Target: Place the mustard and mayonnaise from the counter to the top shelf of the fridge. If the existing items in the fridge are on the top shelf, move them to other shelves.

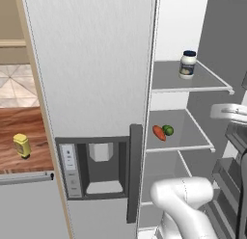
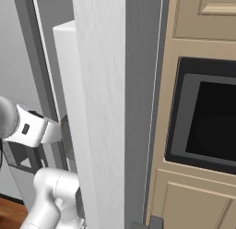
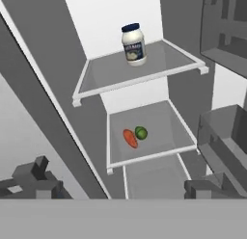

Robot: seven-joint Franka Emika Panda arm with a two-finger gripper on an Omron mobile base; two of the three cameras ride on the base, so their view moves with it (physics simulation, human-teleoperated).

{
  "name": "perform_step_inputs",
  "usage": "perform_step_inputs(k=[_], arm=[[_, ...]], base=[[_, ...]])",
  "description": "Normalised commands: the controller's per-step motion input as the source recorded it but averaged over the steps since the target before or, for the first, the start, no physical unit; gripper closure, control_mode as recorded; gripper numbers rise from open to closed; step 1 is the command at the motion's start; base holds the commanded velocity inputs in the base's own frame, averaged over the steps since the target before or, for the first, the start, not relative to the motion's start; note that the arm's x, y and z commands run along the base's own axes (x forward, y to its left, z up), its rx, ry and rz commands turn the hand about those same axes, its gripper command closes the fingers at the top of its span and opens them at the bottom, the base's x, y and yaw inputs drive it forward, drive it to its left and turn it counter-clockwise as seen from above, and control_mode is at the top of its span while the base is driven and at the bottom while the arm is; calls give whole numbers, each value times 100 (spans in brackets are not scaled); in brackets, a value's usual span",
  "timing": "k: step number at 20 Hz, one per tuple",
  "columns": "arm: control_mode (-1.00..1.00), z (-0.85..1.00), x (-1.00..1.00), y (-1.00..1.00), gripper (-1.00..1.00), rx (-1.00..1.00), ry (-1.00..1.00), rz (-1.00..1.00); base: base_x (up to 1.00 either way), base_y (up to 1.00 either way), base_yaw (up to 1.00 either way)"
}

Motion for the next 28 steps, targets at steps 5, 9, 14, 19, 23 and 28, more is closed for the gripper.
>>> perform_step_inputs(k=[5,9,14,19,23,28], arm=[[-100,0,-44,22,-100,0,1,3],[100,0,0,0,-100,0,0,0],[100,0,0,0,-100,0,0,0],[100,0,0,0,-100,0,0,0],[100,0,0,0,-100,0,0,0],[100,0,0,0,-100,0,0,0]], base=[[0,0,0],[-100,67,7],[-25,100,10],[8,100,3],[41,100,0],[63,76,0]])
